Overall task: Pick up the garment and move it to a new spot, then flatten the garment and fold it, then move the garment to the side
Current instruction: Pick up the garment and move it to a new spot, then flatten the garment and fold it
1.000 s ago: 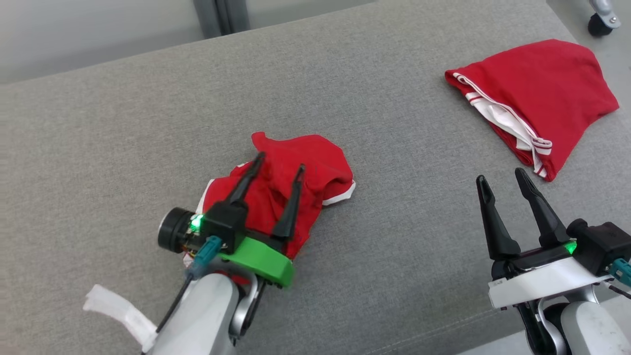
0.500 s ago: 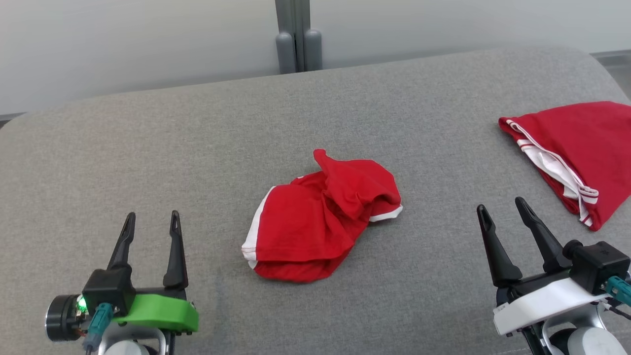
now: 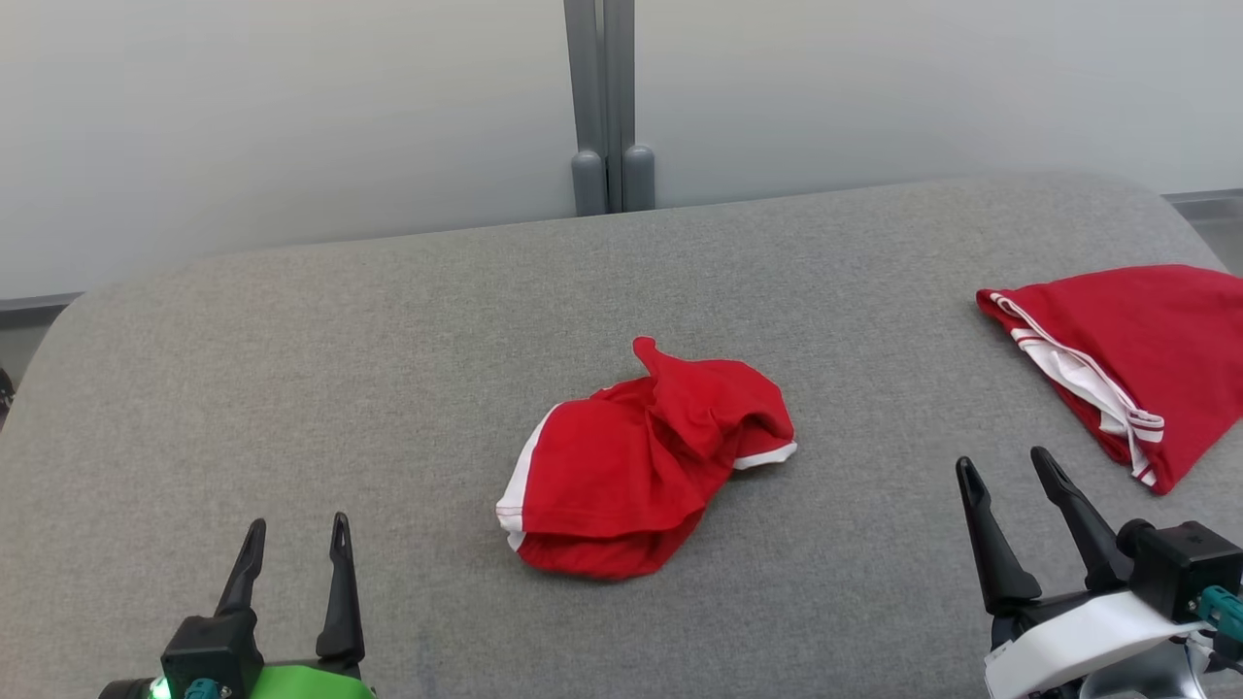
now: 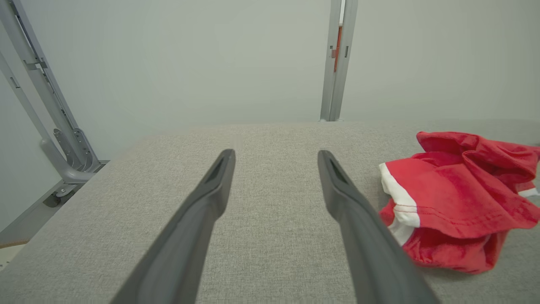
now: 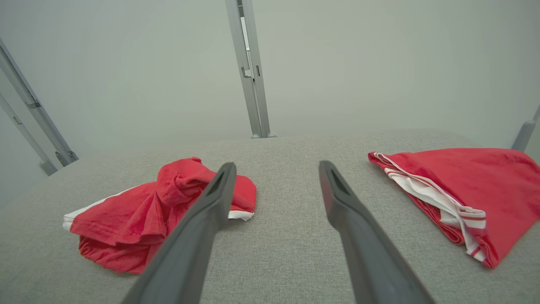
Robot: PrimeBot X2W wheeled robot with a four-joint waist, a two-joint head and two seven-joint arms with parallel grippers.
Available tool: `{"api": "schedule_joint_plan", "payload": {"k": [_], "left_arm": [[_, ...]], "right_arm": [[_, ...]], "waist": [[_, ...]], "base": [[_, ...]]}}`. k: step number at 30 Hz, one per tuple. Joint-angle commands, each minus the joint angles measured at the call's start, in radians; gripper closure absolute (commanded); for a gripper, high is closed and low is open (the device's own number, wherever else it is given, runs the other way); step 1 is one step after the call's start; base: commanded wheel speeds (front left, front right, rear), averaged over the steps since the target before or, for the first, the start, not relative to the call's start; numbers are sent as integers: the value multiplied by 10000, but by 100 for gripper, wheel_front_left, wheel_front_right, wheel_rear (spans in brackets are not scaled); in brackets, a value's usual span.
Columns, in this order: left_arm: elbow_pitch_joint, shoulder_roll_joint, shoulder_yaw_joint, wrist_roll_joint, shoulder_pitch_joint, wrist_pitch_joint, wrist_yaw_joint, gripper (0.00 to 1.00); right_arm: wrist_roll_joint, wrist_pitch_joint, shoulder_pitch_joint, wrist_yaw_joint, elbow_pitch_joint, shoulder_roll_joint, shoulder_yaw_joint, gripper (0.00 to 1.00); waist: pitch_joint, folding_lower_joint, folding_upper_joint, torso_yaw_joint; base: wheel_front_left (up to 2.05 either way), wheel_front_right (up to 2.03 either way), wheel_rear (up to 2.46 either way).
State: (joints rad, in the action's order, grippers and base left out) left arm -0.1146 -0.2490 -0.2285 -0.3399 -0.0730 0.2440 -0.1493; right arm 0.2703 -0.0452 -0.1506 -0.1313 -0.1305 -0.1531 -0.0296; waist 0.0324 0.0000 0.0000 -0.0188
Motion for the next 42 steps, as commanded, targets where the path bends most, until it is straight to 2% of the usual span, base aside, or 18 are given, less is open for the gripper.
{"api": "schedule_joint_plan", "payload": {"k": [1,18,23,27,31,36,42], "left_arm": [[0,-95,31,-56,-156,-15,-19,0],[-45,-193,-44,-194,42,-93,7,0],[156,-208,-197,-13,348,-146,-20,0],[388,-141,-372,149,842,-146,38,0],[466,57,-548,279,1419,-54,51,0],[280,377,-691,397,2032,92,100,0],[20,672,-778,497,2530,184,213,0]], "right_arm": [[-90,49,-142,12,-61,25,39,0],[-105,154,-190,12,-153,107,17,0],[6,270,37,12,-10,-140,-358,0],[117,414,469,12,154,-513,-1185,0],[319,535,1140,12,496,-951,-2435,0],[604,651,2137,14,1326,-1341,-3947,0],[527,609,3301,12,2470,-1682,-5244,0]], "waist": [[62,0,0,-38],[84,0,0,67],[-159,0,0,357],[-721,0,0,841],[-1440,0,0,1393],[-2087,0,0,1937],[-2508,0,0,2329]], "base": [[0,0,0],[0,0,0],[0,0,0],[0,0,0],[0,0,0],[0,0,0],[0,0,0]]}}
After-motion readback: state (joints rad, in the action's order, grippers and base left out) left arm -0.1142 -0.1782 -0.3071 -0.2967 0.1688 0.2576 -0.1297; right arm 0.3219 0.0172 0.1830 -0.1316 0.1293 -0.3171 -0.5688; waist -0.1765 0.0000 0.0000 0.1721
